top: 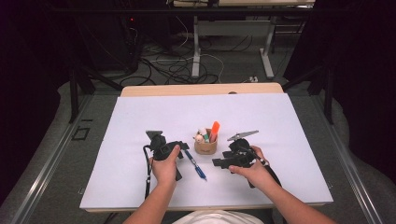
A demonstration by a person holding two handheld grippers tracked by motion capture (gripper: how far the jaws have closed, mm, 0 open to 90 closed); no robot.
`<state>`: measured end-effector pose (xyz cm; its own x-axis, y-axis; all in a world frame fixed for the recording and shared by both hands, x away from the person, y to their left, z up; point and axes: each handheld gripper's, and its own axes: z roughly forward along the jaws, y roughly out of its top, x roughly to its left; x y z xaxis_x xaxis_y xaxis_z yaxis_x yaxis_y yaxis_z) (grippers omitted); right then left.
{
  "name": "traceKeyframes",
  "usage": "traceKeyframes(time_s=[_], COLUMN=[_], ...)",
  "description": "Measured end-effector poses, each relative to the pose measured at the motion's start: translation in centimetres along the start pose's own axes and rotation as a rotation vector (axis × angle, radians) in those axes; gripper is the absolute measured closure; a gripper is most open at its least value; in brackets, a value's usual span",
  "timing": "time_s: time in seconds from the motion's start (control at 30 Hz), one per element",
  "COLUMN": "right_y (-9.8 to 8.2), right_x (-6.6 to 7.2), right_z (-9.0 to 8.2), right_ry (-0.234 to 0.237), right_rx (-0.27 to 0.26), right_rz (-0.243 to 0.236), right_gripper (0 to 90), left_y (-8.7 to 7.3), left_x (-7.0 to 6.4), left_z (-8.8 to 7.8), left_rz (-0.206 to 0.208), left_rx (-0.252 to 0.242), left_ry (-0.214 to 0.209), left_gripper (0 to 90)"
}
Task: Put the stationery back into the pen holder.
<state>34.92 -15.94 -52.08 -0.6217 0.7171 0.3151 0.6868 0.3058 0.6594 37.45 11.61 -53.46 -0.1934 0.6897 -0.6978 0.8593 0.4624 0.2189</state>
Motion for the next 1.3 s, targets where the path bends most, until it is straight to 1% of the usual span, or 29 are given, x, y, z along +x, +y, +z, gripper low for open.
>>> traceKeyframes(time_s=[0.03, 0.07, 0.1, 0.13, 0.17, 0.2, 0.23, 0.27, 0.33, 0.37, 0.4, 0.53, 0.57, 0.63, 0.83, 0.87, 0.9, 1.0, 1.03, 1.07, 1.2, 1.23, 1.27, 1.3], right_y=[0.0, 0.0, 0.1, 0.0, 0.0, 0.1, 0.0, -0.1, -0.1, -0.1, -0.1, -0.2, -0.2, -0.1, -0.2, -0.2, -0.2, -0.2, -0.2, -0.2, -0.3, -0.3, -0.3, -0.3], right_x=[-0.1, -0.2, -0.3, -0.4, -0.4, -0.5, -0.6, -0.8, -0.9, -0.9, -0.9, -1.1, -1.0, -1.0, -1.1, -1.1, -1.1, -1.1, -1.1, -1.1, -1.1, -1.1, -1.1, -1.1], right_z=[-0.1, -0.2, -0.4, -0.4, -0.4, -0.6, -0.6, -0.6, -0.7, -0.6, -0.6, -0.4, -0.4, -0.4, -0.3, -0.3, -0.2, -0.2, -0.2, -0.2, -0.2, -0.1, -0.1, -0.1], right_ry=[-0.006, -0.007, -0.013, -0.012, -0.012, -0.017, -0.020, -0.019, -0.025, -0.028, -0.029, -0.025, -0.024, -0.031, -0.029, -0.030, -0.024, -0.025, -0.023, -0.028, -0.027, -0.022, -0.028, -0.029], right_rx=[0.008, -0.001, 0.012, 0.005, -0.009, 0.012, -0.006, -0.019, -0.001, -0.009, -0.007, -0.013, -0.009, -0.004, 0.001, 0.001, -0.010, -0.012, -0.011, -0.001, 0.001, -0.011, 0.002, 0.000], right_rz=[-0.003, -0.003, -0.007, -0.005, 0.001, -0.003, -0.004, -0.002, 0.002, 0.002, 0.012, 0.003, 0.011, 0.009, 0.013, 0.015, 0.015, 0.016, 0.019, 0.018, 0.014, 0.014, 0.014, 0.010], right_gripper=[37.4, 36.8, 36.1, 35.6, 35.0, 34.3, 33.8, 33.0, 32.0, 31.6, 31.5, 31.4, 31.4, 31.4, 31.5, 31.5, 31.5, 31.5, 31.5, 31.5, 31.5, 31.5, 31.5, 31.5], left_y=[0.0, 0.0, -0.1, -0.1, -0.1, -0.1, -0.1, -0.2, -0.2, -0.3, -0.3, -0.5, -0.6, -0.6, -0.7, -0.8, -0.8, -0.9, -0.9, -0.9, -0.9, -0.8, -0.8, -0.8], left_x=[0.0, -0.1, 0.0, 0.0, 0.0, 0.1, 0.1, 0.1, 0.1, 0.2, 0.1, 0.1, 0.1, 0.1, 0.1, 0.1, 0.2, 0.3, 0.4, 0.5, 0.6, 0.6, 0.6, 0.6], left_z=[0.0, 0.1, 0.0, 0.0, 0.1, 0.1, 0.2, 0.3, 0.5, 0.6, 0.7, 1.0, 1.1, 1.2, 1.7, 1.8, 1.8, 2.0, 2.0, 2.1, 2.2, 2.2, 2.2, 2.2], left_rz=[-0.014, -0.027, -0.024, -0.024, -0.036, -0.028, -0.039, -0.040, -0.040, -0.035, -0.038, -0.034, -0.036, -0.035, -0.046, -0.052, -0.056, -0.065, -0.067, -0.073, -0.093, -0.095, -0.096, -0.094], left_rx=[-0.002, -0.010, -0.006, -0.003, -0.005, 0.000, 0.001, 0.004, 0.013, 0.023, 0.022, 0.039, 0.033, 0.043, 0.036, 0.035, 0.037, 0.032, 0.039, 0.037, 0.024, 0.023, 0.024, 0.023], left_ry=[-0.001, 0.007, 0.014, 0.012, 0.011, 0.013, 0.009, 0.012, 0.013, 0.010, 0.012, 0.008, 0.010, 0.011, 0.015, 0.014, 0.015, 0.017, 0.014, 0.012, 0.007, 0.006, 0.007, 0.010], left_gripper=[55.7, 56.1, 56.8, 57.1, 57.7, 58.4, 58.6, 59.0, 60.0, 60.2, 60.7, 61.9, 62.2, 63.1, 65.8, 66.1, 66.2, 66.7, 66.7, 66.7, 68.1, 68.5, 68.6, 69.1])
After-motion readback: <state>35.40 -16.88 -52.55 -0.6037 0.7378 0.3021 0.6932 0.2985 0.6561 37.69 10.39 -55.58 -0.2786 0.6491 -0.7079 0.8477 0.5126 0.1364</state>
